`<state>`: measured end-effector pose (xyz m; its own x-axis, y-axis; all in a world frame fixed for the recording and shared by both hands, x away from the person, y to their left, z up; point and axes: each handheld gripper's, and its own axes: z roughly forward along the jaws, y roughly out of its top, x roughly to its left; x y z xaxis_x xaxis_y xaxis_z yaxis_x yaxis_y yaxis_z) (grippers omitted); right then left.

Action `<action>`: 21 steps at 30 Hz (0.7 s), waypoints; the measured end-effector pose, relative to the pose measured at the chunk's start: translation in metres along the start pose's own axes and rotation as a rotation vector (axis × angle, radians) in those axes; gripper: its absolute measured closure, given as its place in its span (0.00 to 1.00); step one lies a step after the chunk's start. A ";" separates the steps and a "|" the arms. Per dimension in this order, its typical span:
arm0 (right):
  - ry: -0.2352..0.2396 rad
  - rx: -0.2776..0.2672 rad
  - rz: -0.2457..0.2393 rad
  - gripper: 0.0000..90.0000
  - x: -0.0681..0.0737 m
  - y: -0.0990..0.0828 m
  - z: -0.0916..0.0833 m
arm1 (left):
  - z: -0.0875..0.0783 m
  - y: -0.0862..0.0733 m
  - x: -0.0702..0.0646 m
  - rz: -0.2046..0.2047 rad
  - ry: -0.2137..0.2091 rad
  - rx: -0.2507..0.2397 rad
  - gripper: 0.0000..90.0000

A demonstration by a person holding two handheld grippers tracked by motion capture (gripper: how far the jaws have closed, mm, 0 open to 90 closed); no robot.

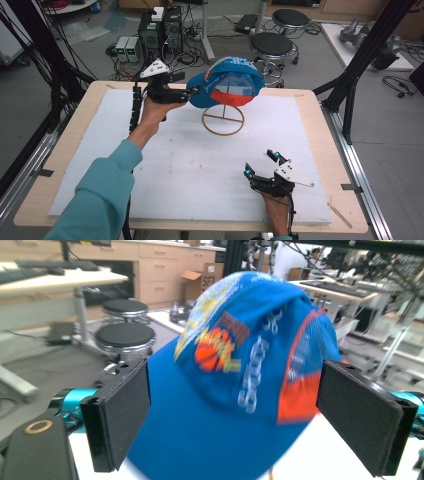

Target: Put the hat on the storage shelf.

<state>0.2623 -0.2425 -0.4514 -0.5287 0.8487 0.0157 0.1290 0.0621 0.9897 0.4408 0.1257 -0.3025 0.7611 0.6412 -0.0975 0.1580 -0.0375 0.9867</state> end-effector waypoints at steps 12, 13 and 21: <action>-0.005 -0.004 -0.005 0.10 0.000 0.000 0.000 | -0.092 -0.047 -0.005 0.079 0.025 -0.010 0.16; -0.005 -0.004 -0.005 0.10 0.000 0.000 0.000 | -0.092 -0.047 -0.005 0.079 0.025 -0.010 0.16; -0.008 -0.001 0.002 0.10 0.000 0.000 0.000 | -0.162 -0.114 -0.013 0.153 0.088 -0.017 0.16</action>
<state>0.2629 -0.2426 -0.4513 -0.5215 0.8531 0.0170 0.1293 0.0593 0.9898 0.3107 0.2456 -0.3929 0.7174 0.6936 0.0652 0.0331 -0.1274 0.9913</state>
